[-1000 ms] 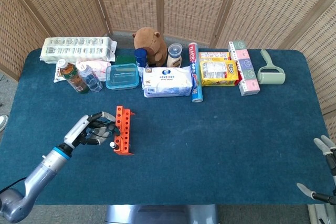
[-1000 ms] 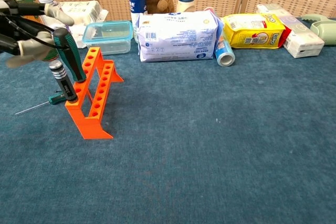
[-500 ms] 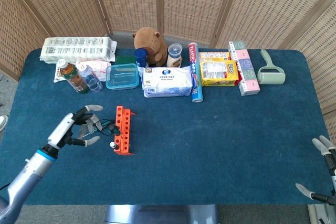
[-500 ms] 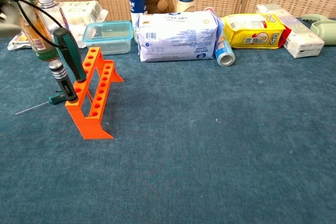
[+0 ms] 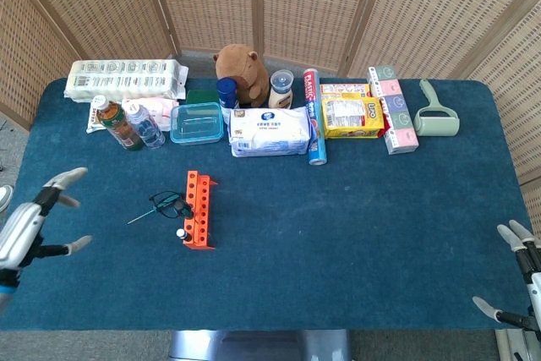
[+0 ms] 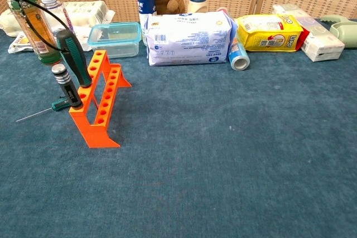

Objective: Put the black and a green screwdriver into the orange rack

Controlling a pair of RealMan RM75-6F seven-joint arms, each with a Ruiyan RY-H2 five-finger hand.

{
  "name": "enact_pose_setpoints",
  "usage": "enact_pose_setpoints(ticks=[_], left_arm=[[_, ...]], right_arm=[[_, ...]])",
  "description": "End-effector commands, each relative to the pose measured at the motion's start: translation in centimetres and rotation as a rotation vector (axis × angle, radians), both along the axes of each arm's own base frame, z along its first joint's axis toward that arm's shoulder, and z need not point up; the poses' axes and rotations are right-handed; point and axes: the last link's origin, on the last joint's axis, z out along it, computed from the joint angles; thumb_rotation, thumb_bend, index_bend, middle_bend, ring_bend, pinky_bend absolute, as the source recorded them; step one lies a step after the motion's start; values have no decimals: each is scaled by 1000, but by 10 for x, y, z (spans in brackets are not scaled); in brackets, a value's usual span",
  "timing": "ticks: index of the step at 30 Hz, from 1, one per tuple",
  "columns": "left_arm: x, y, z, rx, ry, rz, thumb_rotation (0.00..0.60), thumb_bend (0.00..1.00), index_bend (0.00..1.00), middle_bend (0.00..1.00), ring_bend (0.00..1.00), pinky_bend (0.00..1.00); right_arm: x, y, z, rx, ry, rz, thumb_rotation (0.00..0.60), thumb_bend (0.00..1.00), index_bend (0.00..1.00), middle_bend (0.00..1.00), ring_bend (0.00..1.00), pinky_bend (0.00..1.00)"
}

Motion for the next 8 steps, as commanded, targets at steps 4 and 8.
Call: enact_pose_setpoints(ticks=[4,8], left_arm=[[-35,-45,12,118,241,156,600,173,0,0,0,140],[-42,-57,12,156,303,200,600,175,0,0,0,115]], right_arm=[[-4,-5,2,-86,117,-21,600,23,11,0,6,0],[-5,-6,2,-161,197,-43,600,16,57,0,0,0]])
